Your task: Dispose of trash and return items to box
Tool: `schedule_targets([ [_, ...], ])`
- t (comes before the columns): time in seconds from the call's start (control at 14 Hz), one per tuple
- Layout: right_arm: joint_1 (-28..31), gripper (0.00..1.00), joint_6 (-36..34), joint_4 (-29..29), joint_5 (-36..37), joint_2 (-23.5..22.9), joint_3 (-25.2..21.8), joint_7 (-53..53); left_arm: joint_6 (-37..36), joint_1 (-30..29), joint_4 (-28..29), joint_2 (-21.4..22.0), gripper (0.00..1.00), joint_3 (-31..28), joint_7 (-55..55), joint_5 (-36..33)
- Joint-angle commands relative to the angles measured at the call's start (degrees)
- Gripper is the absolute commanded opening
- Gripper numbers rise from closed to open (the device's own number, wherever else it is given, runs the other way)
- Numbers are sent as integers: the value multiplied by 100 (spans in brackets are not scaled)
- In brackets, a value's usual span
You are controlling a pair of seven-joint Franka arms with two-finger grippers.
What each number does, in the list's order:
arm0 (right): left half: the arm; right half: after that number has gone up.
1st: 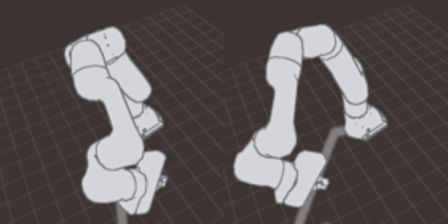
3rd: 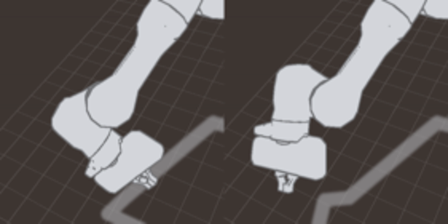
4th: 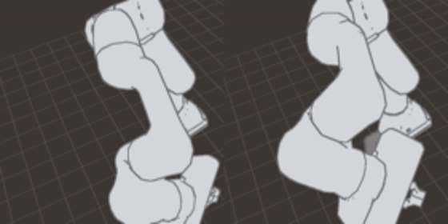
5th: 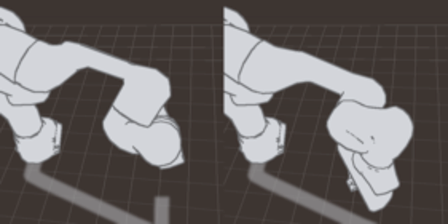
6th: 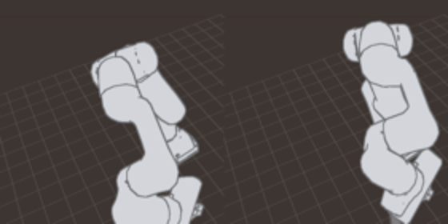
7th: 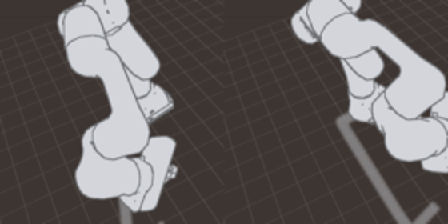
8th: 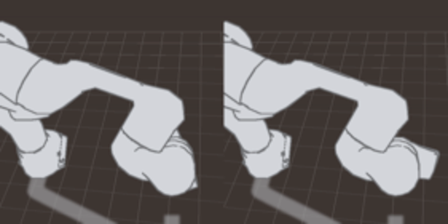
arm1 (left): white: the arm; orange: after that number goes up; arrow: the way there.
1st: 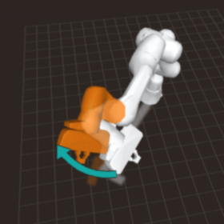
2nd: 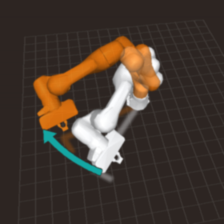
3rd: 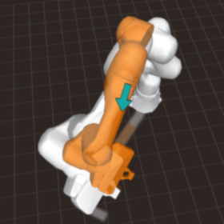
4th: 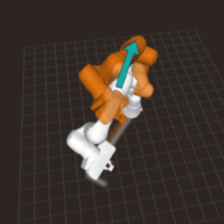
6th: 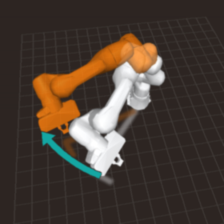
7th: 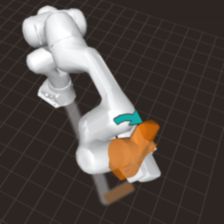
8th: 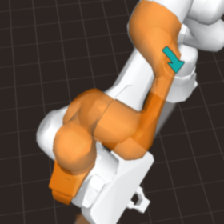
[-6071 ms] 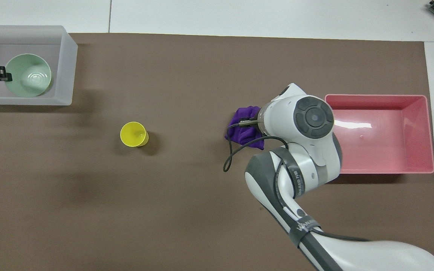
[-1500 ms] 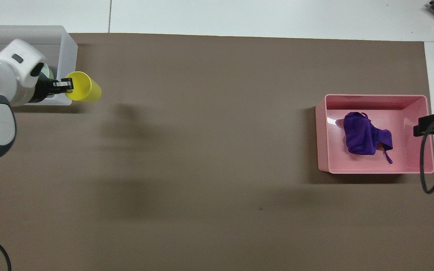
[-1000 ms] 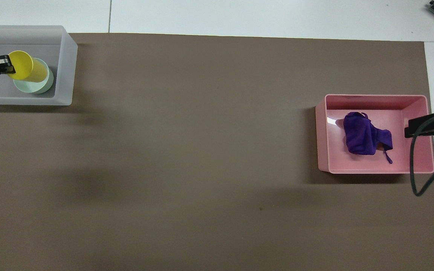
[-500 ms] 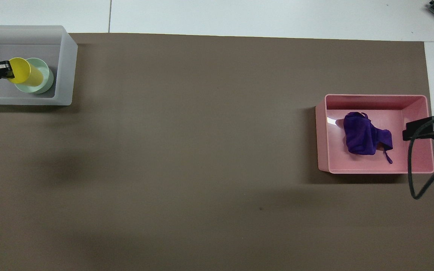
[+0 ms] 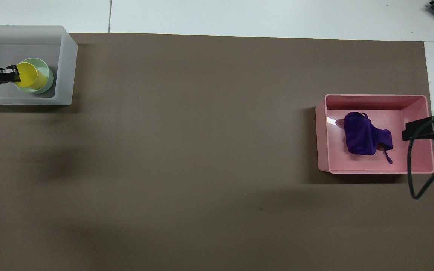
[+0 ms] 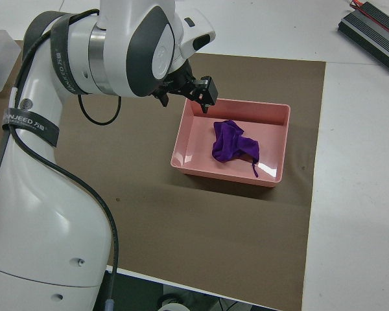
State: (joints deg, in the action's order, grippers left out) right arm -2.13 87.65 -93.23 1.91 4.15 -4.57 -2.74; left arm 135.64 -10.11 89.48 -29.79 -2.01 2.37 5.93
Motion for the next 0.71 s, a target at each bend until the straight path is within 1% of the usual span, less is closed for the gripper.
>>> schedule_targets([
  [0.0,37,100,130,-213,55,174,44,98,60,26,61,70,81,7,97,-65],
  [0.07,37,100,130,-213,55,174,52,98,7,35,61,113,100,-1,97,-74],
  [0.14,37,100,130,-213,55,174,52,98,-89,44,61,227,100,-2,193,-74],
  [0.29,37,100,130,-213,47,174,52,89,-361,131,165,595,100,-2,762,-57],
  [0.5,37,100,139,-204,29,165,52,45,-783,333,656,1297,100,7,1108,-57],
  [0.64,37,100,139,-204,20,174,52,36,-1029,658,1096,1834,100,-2,1099,-57],
])
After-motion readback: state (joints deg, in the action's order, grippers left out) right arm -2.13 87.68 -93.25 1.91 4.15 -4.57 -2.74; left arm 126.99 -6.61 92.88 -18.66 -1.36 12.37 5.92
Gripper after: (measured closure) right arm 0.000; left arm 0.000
